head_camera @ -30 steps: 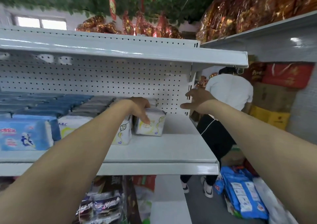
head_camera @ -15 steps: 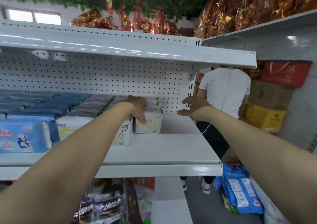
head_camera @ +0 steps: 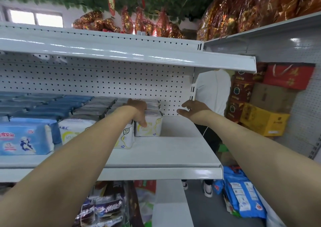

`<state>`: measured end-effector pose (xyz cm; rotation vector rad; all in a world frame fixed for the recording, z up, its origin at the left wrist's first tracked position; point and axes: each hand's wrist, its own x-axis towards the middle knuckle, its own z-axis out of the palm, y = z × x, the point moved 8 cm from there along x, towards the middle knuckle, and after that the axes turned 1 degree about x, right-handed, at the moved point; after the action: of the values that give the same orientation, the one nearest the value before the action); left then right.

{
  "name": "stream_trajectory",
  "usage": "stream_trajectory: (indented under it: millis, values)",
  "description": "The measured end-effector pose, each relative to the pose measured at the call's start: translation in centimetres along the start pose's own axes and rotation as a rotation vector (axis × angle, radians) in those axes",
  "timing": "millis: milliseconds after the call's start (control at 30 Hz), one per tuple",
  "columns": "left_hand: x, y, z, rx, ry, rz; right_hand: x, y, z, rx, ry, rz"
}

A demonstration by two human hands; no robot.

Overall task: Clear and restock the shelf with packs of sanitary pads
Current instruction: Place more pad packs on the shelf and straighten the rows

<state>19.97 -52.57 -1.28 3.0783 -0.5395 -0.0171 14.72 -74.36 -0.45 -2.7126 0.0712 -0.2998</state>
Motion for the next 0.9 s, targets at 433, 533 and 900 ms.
stream_trajectory:
  millis: [433, 533, 900]
  values:
    - [-4.1, -0.4, -2.2, -0.121, 0.073, -0.111, -1.4, -1.7, -0.5, -0.025, -0.073, -0.057]
    - [-5.7, -1.1, -3.1, -0.123, 0.111, -0.162, -1.8, -2.9, -0.8, -0.035, -0.068, -0.097]
    - [-17.9, -11.2, -4.2, -0.302, 0.409, -0.320, -5.6, -13.4, -0.2, -0.010, 0.002, -0.247]
